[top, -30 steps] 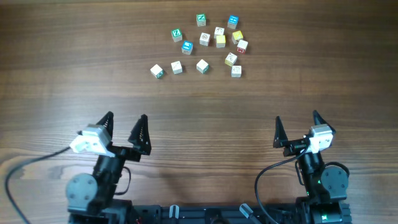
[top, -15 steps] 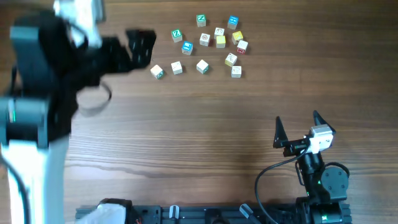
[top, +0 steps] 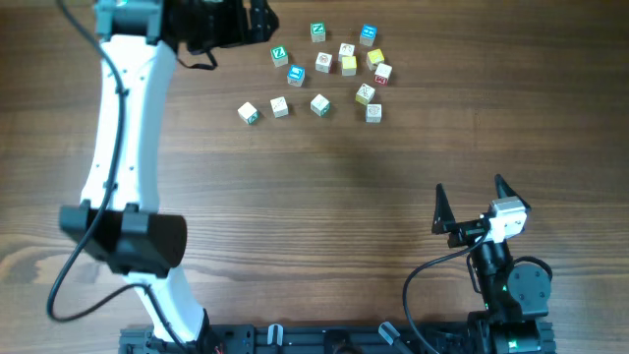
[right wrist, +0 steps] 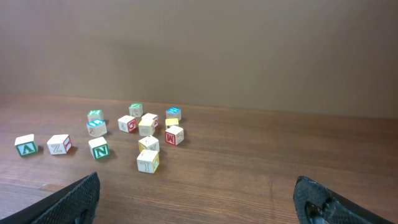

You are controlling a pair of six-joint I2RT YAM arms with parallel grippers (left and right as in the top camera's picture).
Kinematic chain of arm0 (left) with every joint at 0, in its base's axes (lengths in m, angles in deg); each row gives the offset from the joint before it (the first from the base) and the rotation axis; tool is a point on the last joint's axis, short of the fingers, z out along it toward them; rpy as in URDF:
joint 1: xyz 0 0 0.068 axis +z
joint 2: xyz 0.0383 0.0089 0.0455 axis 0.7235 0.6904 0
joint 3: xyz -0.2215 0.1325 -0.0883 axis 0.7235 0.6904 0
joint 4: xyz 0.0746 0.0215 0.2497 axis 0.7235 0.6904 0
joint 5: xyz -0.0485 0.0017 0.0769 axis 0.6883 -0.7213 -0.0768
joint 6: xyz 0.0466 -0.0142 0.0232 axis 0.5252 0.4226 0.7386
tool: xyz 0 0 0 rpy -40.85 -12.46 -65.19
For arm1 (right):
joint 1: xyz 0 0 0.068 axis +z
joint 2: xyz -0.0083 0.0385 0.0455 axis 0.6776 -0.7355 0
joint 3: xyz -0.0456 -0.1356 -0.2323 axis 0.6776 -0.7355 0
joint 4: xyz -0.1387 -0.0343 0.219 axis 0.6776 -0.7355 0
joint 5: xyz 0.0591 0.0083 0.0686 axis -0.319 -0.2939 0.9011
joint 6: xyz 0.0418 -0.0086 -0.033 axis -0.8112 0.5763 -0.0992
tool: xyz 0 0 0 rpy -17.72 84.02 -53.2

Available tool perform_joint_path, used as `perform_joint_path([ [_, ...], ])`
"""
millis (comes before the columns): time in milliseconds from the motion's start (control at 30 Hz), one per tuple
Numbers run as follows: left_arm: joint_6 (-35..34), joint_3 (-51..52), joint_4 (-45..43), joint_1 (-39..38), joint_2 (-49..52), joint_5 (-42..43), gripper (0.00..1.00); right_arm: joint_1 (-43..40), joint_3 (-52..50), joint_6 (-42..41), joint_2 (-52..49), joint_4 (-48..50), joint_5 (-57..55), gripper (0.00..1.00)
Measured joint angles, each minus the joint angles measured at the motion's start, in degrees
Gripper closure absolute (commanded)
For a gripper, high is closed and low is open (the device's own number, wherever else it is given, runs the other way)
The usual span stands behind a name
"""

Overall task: Form a circle
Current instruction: 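Reach the left gripper forward over the block cluster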

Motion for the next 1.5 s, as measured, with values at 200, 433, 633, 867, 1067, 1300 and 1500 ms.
perform_joint_path([
  [200,1.05,0.00,-4.07,-3.04,4.92,-0.15,0.92,0.00,0.00,0.00,0.00,0.00,0.00,0.00],
  [433,1.36,-0.02,-4.96,-3.96,8.87,-0.20,0.96,0.00,0.00,0.00,0.00,0.00,0.00,0.00],
  [633,1.38,-0.02,-7.45,-7.45,11.67,-7.28,0.96,0.00,0.00,0.00,0.00,0.00,0.00,0.00],
  [867,0.02,-0.02,-8.66,-11.74,16.90,-17.75,0.89,0.00,0.00,0.00,0.00,-0.02,0.00,0.00],
  [1067,-1.11,-0.02,-11.15,-11.67,22.08,-20.11,0.64,0.00,0.00,0.00,0.00,0.00,0.00,0.00],
  [1300,-1.46,-0.02,-14.91,-11.67,27.06,-20.87,0.48,0.00,0.00,0.00,0.00,0.00,0.00,0.00],
  [1500,-1.46,-0.02,-19.02,-11.67,28.11,-21.29,0.35,0.00,0.00,0.00,0.00,0.00,0.00,0.00],
])
